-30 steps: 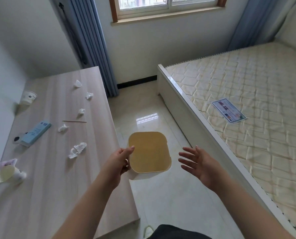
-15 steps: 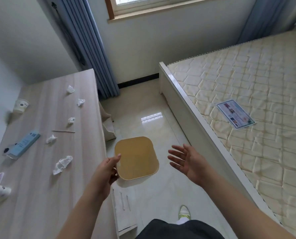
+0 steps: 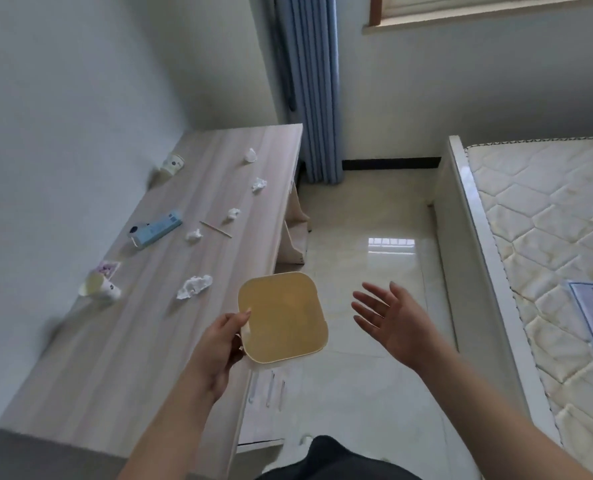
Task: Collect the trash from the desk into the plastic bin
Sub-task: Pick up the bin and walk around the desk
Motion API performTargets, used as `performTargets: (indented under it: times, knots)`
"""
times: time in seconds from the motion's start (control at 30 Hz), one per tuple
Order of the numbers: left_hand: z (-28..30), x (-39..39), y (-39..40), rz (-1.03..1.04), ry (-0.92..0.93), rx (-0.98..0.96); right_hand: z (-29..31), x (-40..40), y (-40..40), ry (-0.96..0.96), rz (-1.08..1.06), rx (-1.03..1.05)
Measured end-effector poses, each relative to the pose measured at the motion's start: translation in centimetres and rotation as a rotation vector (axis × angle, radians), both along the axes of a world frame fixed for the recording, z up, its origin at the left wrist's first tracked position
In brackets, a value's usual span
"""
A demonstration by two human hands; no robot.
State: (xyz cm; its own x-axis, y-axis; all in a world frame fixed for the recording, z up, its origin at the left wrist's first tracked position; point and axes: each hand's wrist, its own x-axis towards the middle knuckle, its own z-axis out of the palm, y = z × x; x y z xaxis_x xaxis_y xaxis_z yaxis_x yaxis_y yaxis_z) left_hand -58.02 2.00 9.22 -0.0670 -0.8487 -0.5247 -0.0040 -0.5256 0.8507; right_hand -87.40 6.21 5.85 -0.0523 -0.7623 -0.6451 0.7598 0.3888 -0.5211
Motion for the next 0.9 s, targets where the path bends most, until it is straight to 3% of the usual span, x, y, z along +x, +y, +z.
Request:
performTargets:
  times: [0.2, 0.7, 0.9]
  knots:
    - [-1.3, 5.2, -1.1, 0.199, 0.044, 0.001, -0.8, 4.6, -6.8, 0.002, 0.204, 0.018]
    - [-4.8, 15.7, -2.5, 0.620, 0.085, 0.109, -1.5, 18.3, -21.2, 0.223, 0.685, 0.033]
    - [-4.6, 18.4, -1.7, 0.727, 0.060, 0.093, -2.8, 23.7, -24.6, 0.421, 0.850, 0.020]
